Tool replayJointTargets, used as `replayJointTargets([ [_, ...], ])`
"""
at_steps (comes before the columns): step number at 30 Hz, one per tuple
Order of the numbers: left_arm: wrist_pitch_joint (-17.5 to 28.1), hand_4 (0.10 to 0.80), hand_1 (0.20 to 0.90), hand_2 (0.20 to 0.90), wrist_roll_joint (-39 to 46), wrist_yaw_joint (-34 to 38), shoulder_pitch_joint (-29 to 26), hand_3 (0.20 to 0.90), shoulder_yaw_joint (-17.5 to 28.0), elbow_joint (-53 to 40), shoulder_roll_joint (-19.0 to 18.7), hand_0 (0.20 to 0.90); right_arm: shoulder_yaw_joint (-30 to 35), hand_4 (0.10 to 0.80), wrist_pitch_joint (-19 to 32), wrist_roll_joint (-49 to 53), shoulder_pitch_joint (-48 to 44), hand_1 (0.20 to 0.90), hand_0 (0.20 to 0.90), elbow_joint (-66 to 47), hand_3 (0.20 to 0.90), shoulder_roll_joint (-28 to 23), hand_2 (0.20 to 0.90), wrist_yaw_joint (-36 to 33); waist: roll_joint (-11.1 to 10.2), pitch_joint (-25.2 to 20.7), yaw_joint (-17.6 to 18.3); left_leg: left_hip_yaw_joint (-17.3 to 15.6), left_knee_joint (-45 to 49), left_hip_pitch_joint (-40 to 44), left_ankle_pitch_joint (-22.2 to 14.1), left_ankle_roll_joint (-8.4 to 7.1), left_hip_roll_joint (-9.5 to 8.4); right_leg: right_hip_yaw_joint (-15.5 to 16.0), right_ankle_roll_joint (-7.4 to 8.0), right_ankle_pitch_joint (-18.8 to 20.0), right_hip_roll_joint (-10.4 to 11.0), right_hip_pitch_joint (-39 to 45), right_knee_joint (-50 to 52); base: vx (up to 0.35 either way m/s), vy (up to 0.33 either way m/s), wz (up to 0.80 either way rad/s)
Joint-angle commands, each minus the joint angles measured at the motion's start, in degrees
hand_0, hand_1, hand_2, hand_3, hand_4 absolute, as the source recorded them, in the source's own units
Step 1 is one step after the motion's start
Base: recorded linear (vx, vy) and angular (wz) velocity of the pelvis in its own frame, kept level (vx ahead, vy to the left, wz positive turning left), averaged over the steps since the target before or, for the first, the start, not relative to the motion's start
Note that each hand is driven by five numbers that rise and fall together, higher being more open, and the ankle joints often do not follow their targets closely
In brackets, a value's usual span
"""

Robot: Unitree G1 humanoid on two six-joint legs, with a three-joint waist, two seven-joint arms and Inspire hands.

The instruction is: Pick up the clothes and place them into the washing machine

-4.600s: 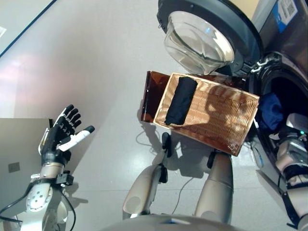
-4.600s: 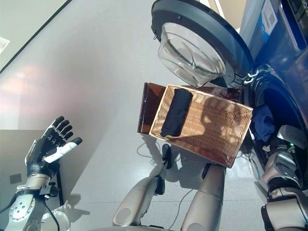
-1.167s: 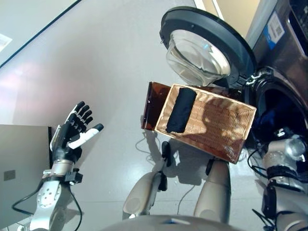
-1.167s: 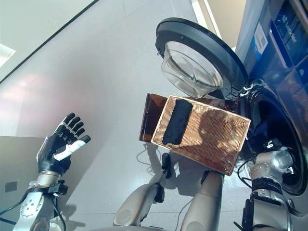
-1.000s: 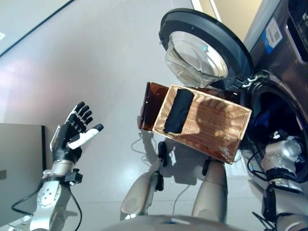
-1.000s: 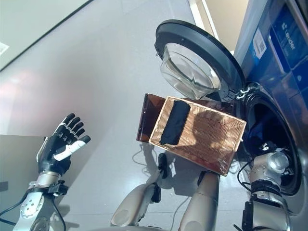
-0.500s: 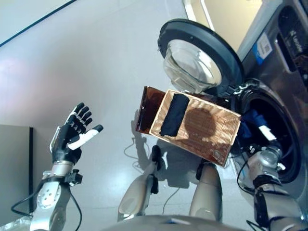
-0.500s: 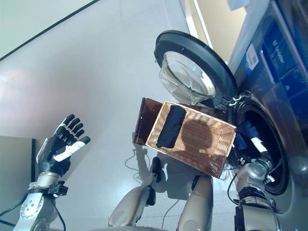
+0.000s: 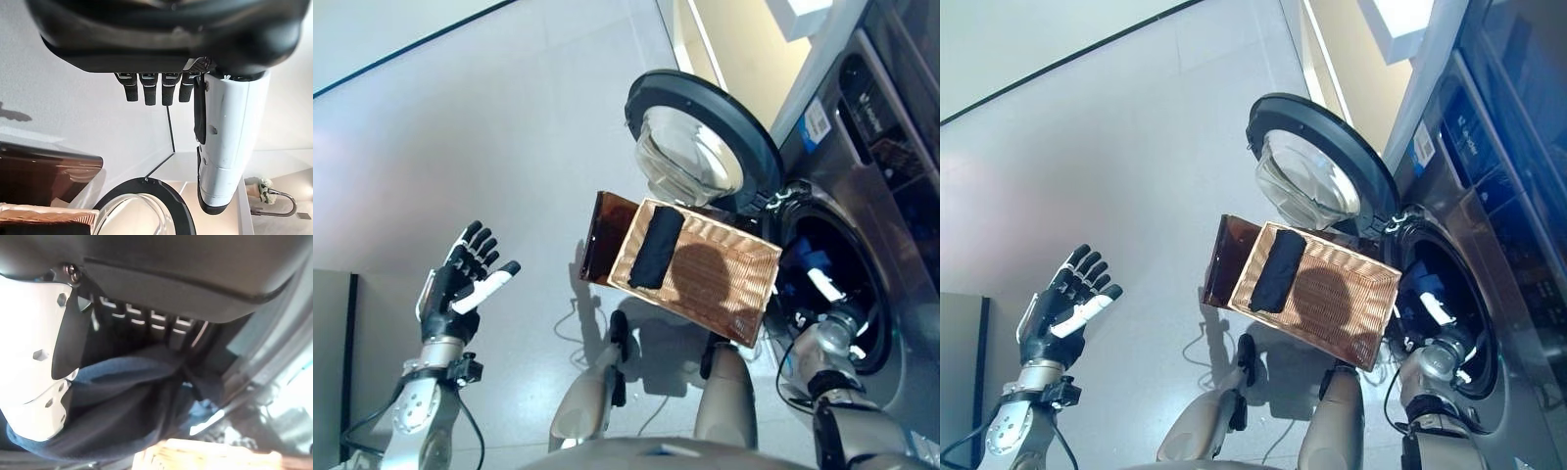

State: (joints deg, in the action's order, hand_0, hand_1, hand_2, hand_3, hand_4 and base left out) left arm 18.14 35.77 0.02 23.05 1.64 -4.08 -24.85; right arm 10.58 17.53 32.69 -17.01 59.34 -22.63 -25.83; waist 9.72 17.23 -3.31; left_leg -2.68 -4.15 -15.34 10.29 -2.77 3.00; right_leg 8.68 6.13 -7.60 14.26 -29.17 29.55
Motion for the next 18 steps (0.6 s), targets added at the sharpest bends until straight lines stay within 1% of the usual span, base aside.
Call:
replayJointTargets([
  [1, 6.3, 0.8, 0.9, 0.9, 0.6, 0.0, -0.3, 0.9, 4.4, -2.2, 0.2, 0.9, -3.8, 0.8, 3.3, -2.0, 0.6, 0.9, 0.9, -3.0, 0.9, -0.8, 0.9, 1.2, 0.3, -2.3, 0.5, 2.7, -0.9, 3.4, -1.1, -7.58, 6.28, -2.3, 5.39, 6.0, 2.8, 4.7, -6.7, 0.0, 0.0, 0.0],
  [5, 6.5, 0.8, 0.9, 0.9, 0.3, 0.0, -0.3, 0.9, 4.4, -2.1, -0.7, 0.9, -4.4, 0.8, 1.8, -3.2, -0.8, 0.9, 0.9, 0.3, 0.9, -1.3, 0.9, 1.0, 0.5, -1.9, 0.3, 2.8, -0.9, 2.9, -0.9, -7.46, 6.16, -2.4, 5.31, 6.1, 2.9, 3.8, -6.5, -0.034, -0.005, -0.02],
  [9, 6.6, 0.8, 0.9, 0.9, 0.4, -0.1, -0.3, 0.9, 4.7, -2.0, -1.8, 0.9, -4.6, 0.8, 0.2, -3.6, -4.7, 0.9, 0.9, 4.8, 0.9, -2.9, 0.9, 0.6, 1.2, -1.6, -0.2, 2.9, -0.9, 1.2, -0.4, -7.26, 5.53, -2.7, 5.16, 6.1, 3.2, 1.7, -6.1, -0.047, 0.009, 0.0],
  [10, 6.5, 0.8, 0.9, 0.9, 0.7, -0.5, 0.1, 0.9, 4.8, -2.5, -2.4, 0.9, -4.3, 0.8, -0.4, -3.2, -6.2, 0.9, 0.9, 6.3, 0.9, -4.2, 0.9, 0.9, 1.7, -1.2, -0.7, 3.0, -0.9, 0.3, -0.2, -7.18, 5.23, -2.9, 5.13, 6.0, 3.3, 0.6, -5.6, -0.052, 0.012, 0.01],
  [11, 6.5, 0.8, 0.9, 0.9, 0.7, -0.5, 0.0, 0.9, 4.9, -2.5, -2.4, 0.9, -4.4, 0.8, -0.4, -3.1, -6.4, 0.9, 0.9, 6.5, 0.9, -4.3, 0.9, 1.0, 1.7, -1.3, -0.8, 2.9, -0.9, 0.2, -0.2, -7.18, 5.21, -2.9, 5.12, 6.0, 3.3, 0.3, -5.5, -0.038, 0.005, -0.02],
  [12, 6.6, 0.8, 0.9, 0.9, 1.0, -0.8, 0.2, 0.9, 4.8, -2.6, -2.8, 0.9, -4.6, 0.8, -0.8, -3.5, -6.9, 0.9, 0.9, 6.9, 0.9, -5.0, 0.9, 1.1, 1.7, -1.0, -0.9, 3.0, -0.9, 0.2, -0.5, -7.19, 4.9, -3.1, 5.2, 5.2, 3.6, 0.2, -4.9, -0.057, 0.004, -0.03],
  [13, 6.5, 0.8, 0.9, 0.9, 1.5, -1.3, 0.3, 0.9, 4.8, -3.0, -3.4, 0.9, -5.8, 0.8, -1.9, -4.9, -8.4, 0.9, 0.9, 8.2, 0.9, -6.7, 0.9, 1.6, 2.2, -0.6, -1.4, 3.1, -0.9, -0.7, 0.1, -7.1, 4.73, -3.2, 5.08, 5.6, 3.6, -0.8, -4.7, -0.062, -0.002, 0.0],
  [14, 6.5, 0.8, 0.9, 0.9, 1.7, -1.5, 0.4, 0.9, 4.7, -3.1, -3.7, 0.9, -6.6, 0.8, -2.4, -6.0, -8.8, 0.9, 0.9, 8.3, 0.9, -7.5, 0.9, 1.9, 2.2, -0.3, -1.4, 3.0, -0.9, -0.7, -0.2, -7.15, 4.48, -3.3, 5.16, 4.9, 3.8, -1.1, -4.1, -0.083, -0.001, 0.04],
  [18, 6.4, 0.8, 0.9, 0.9, 2.5, -2.5, 1.2, 0.9, 4.5, -4.6, -4.6, 0.9, -9.3, 0.8, -4.2, -11.0, -10.7, 0.9, 0.9, 9.1, 0.9, -11.3, 0.9, 2.0, 3.1, 0.5, -2.0, 3.2, -0.9, -2.1, 0.4, -7.22, 4.06, -3.5, 5.17, 4.8, 4.3, -2.6, -3.4, -0.039, 0.001, 0.05],
])
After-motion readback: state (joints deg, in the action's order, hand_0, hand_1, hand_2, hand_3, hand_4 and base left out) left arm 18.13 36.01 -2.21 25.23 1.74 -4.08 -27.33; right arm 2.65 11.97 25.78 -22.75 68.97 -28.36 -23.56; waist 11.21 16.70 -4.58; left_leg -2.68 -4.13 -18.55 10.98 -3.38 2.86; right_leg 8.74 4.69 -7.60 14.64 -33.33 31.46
